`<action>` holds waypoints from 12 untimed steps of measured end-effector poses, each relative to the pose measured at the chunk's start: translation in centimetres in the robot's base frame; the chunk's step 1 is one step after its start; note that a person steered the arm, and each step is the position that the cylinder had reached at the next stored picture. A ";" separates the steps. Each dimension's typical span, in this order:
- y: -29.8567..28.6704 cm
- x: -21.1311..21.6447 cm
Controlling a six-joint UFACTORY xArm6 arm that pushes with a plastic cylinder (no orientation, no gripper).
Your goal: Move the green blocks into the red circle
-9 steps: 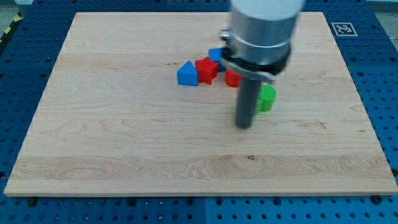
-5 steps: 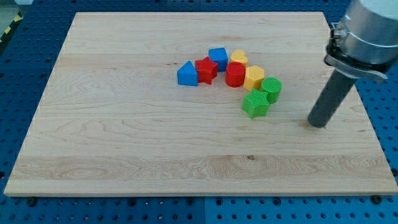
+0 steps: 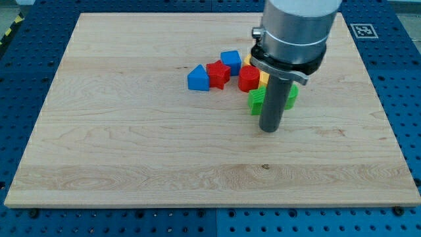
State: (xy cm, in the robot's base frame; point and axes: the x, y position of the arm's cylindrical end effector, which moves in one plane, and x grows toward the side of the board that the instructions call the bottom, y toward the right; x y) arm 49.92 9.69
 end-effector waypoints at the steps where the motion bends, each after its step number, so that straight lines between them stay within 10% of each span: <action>1: -0.2 -2.3; 3: -3.9 -2.3; 5: 7.6 0.1; 7: 13.8 -7.4; 12: 5.4 -6.0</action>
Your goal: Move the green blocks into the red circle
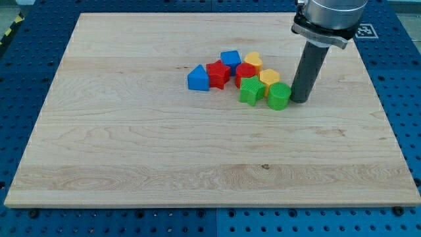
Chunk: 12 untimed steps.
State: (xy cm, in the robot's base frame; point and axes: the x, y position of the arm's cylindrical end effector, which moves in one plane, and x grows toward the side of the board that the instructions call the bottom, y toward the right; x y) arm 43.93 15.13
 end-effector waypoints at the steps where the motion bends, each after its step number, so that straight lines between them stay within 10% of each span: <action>1: 2.3 0.0; 10: -11.2 5.0; 12: -6.9 3.4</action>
State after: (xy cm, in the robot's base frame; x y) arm 47.36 8.26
